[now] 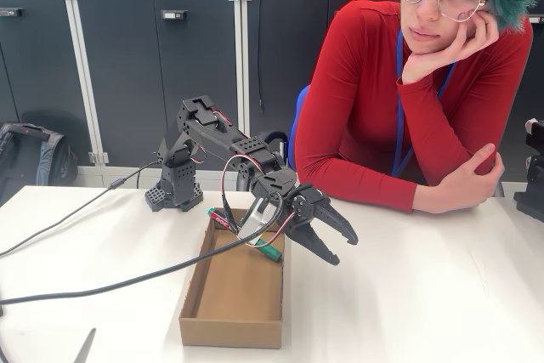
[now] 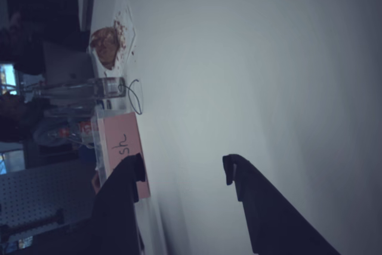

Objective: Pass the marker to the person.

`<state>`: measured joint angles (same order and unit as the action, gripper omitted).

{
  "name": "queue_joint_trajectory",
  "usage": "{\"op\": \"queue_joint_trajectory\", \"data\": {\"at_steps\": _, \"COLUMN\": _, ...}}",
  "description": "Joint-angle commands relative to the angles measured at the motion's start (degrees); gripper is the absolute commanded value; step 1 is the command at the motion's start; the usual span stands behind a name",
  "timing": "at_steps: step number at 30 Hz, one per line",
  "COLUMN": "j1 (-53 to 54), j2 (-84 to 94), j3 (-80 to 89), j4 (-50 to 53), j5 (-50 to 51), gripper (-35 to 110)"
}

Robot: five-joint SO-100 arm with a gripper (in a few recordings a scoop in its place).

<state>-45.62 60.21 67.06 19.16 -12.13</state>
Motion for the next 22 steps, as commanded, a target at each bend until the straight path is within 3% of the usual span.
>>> {"op": "queue_joint_trajectory", "data": {"at_steps": 1, "j1": 0.3, "j2": 6.9, "j3": -1.2, "j4": 0.1, "j5": -0.8, "gripper": 30}}
{"op": "queue_joint_trajectory", "data": {"at_steps": 22, "j1": 0.3, "j2": 7.0, "j3": -1.1, "j4": -1.1, "j5": -0.7, "gripper": 30}}
